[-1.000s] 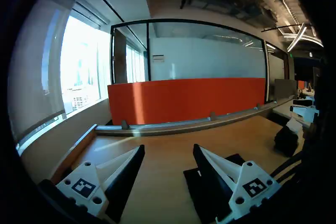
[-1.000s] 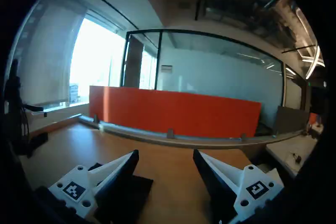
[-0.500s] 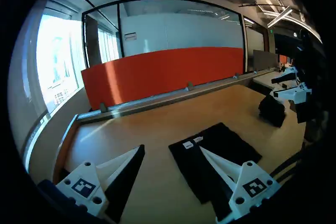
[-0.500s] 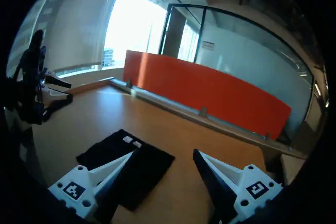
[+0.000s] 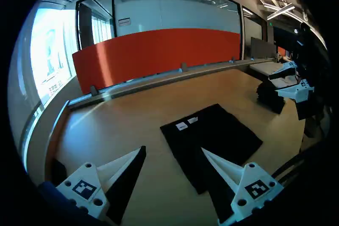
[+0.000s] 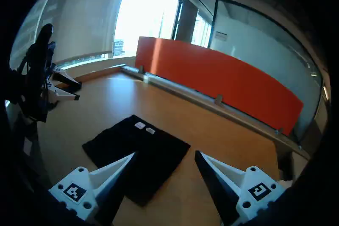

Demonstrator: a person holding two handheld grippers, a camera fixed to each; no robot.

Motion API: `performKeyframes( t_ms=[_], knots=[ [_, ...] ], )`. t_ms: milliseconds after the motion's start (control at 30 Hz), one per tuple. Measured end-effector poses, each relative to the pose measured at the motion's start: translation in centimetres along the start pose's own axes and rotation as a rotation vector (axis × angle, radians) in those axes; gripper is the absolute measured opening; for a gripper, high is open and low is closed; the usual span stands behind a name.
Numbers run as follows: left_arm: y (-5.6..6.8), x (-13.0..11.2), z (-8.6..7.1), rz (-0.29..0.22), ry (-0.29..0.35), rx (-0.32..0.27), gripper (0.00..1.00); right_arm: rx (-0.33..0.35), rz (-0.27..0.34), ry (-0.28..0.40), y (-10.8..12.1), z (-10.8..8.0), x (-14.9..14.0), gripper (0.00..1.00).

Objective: Fold towel

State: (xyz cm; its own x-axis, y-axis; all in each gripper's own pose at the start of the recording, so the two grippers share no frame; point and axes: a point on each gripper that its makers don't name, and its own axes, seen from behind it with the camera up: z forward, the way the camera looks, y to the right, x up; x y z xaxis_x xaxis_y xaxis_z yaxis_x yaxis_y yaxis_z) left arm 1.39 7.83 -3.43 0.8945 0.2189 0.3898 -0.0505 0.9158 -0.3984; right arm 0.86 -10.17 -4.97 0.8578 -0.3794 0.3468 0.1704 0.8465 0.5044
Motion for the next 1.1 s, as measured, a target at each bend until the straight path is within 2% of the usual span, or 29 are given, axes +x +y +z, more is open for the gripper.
performKeyframes(
  t_ms=[567,867,1100],
  knots=[
    [3.3,-8.8,3.6,0.030,-0.156,-0.075,0.85,0.066,0.010,-0.124,-2.9,2.9,-8.3,1.00],
    [5.1,-12.4,5.1,0.046,-0.233,-0.114,0.85,0.104,0.009,-0.197,-4.6,4.0,-12.4,0.99],
    [6.6,-14.6,5.7,0.060,-0.285,-0.146,0.85,0.130,0.001,-0.252,-5.4,4.1,-15.3,0.97]
  ],
)
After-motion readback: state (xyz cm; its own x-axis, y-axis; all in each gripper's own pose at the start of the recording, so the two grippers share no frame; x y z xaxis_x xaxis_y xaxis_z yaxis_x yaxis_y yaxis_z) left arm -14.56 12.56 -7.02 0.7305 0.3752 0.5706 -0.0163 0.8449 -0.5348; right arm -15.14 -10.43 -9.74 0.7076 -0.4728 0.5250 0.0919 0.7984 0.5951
